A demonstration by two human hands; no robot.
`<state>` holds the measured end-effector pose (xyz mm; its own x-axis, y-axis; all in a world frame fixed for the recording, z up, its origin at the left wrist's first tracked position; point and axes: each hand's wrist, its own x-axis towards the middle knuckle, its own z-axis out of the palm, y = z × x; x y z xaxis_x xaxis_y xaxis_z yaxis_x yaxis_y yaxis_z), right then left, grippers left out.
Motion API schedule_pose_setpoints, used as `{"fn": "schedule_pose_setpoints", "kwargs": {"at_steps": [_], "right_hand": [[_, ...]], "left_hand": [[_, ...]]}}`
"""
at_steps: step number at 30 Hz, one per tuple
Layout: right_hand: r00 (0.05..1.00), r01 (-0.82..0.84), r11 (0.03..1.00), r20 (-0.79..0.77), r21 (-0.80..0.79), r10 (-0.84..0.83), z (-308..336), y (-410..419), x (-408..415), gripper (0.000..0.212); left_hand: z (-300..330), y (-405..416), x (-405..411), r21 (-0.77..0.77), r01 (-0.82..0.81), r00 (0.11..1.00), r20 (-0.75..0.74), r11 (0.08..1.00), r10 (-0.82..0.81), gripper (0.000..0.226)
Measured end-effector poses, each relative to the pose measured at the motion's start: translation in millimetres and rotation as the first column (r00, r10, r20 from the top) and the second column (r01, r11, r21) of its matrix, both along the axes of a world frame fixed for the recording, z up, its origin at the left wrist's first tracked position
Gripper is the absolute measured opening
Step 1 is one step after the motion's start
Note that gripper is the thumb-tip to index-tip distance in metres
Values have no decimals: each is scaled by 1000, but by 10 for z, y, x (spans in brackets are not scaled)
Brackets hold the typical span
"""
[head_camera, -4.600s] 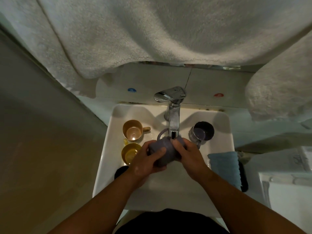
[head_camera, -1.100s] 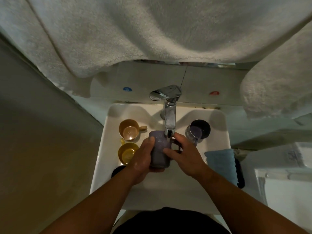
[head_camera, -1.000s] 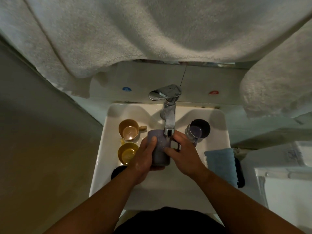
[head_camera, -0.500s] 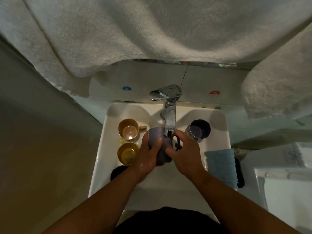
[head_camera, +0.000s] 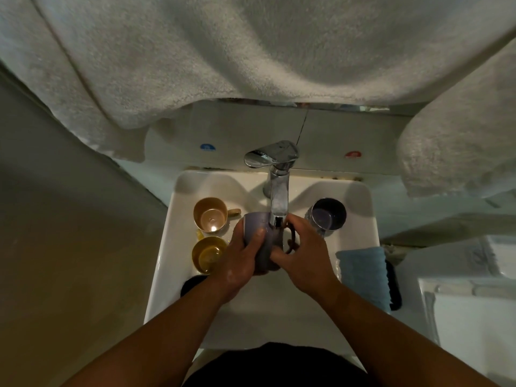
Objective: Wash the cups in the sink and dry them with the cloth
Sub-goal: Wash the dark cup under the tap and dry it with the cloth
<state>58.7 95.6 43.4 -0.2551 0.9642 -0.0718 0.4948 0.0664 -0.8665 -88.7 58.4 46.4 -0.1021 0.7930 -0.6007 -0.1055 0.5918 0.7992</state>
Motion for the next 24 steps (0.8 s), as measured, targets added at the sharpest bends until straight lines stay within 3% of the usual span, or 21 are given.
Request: {"fn": "schedule_pose_setpoints", "kwargs": {"at_steps": [4,7,11,17,22,24], "right_hand": [[999,42,999,-30,14,-42,58,40,0,31],[998,21,998,-50,-65,-24,19,102,72,24],[997,-77,996,-1,-51,77,-47,66,87,43],[996,93,992,1,-84,-93,-109,54,-28,30],[987,-89,975,-148,-205,59,-135,-3,66,48],[979,-51,956,-201,-288,-9,-115,4,108,32]], "left_hand": [[-80,-27,-7,-10,-30,995,90,1000,30,83],[-77,-44,-5,-25,-22,992,123,999,25,80],[-72,-80,-6,39,6,997,74,999,-9,68],[77,-128,56,110,41,998,33,993,-45,42],[32,-168,-6,65,26,993,112,998,-33,22],[10,-195,-15,50,111,990,85,993,-115,27]]}}
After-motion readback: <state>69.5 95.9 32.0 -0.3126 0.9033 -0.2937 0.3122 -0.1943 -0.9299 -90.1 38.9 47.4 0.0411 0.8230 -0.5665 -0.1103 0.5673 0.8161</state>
